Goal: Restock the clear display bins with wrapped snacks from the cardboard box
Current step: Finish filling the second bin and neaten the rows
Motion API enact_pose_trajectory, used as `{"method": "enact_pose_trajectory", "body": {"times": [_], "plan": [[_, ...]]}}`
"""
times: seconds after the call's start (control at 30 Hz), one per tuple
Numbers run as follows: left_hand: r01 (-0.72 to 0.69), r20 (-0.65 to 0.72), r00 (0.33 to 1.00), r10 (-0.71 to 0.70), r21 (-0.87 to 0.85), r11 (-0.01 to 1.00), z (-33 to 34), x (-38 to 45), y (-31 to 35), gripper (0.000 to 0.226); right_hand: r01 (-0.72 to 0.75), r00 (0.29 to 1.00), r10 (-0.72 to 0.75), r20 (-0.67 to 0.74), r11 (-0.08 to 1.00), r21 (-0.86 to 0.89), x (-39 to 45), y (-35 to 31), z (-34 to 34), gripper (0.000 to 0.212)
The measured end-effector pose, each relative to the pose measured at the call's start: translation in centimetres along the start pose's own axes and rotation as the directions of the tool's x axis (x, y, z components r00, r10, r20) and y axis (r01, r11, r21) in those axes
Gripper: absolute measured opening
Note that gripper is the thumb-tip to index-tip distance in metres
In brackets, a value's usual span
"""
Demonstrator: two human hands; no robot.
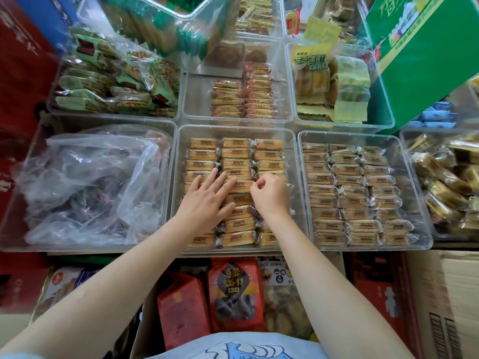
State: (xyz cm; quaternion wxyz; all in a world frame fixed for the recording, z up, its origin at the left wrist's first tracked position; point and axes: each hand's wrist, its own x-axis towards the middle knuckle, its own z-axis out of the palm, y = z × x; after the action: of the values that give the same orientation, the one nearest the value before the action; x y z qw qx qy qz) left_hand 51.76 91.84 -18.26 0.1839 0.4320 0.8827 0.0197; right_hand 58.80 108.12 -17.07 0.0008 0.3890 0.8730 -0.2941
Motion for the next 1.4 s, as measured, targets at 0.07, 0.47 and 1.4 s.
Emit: {"method": "enact_pose_trajectory", "body": {"times": [0.07,0.47,1.4], "plan": [[0.006,-0.001,1.000,-0.006,0.007,1.000,0.1,0.0,0.0,0.068,0.005,1.000,-0.005,-0.018,1.000,-0.021,-0.2,-0.1,0.2,0.016],[-0.014,0.013,1.000,0.014,0.037,0.999,1.4,0.5,-0.7,0.078,-0.017,1.000,0.016,-0.011,0.996,-0.087,0.1,-0.3,1.0,0.016],[0.037,0.046,0.998,-0.038,0.020,0.999,1.1,-5.1,1.9,0.092,0.010,0.980,0.015,0.201,0.993,-0.121,-2.2,0.7,-0.7,0.009]]}}
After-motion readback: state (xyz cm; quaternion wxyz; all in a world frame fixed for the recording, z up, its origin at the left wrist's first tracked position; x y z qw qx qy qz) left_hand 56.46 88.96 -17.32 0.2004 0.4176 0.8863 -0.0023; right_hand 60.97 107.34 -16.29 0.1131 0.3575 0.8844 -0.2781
